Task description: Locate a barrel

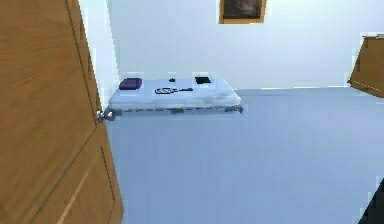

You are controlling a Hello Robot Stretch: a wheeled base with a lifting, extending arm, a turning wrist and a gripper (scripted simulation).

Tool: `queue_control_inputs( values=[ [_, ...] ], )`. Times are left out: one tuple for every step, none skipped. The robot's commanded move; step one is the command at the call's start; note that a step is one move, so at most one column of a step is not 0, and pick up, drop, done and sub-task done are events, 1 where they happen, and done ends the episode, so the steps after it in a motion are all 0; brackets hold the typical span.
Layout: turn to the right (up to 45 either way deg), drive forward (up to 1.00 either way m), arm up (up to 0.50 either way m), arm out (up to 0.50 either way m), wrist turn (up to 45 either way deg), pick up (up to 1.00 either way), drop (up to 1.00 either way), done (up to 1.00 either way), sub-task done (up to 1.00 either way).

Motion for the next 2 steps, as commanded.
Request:
queue_control_inputs(
  values=[
    [0.0, 0.45, 0.00, 0.00, 0.0, 0.00, 0.00, 0.00, 0.00],
    [-6.0, 0.00, 0.00, 0.00, 0.0, 0.00, 0.00, 0.00, 0.00]
  ],
)
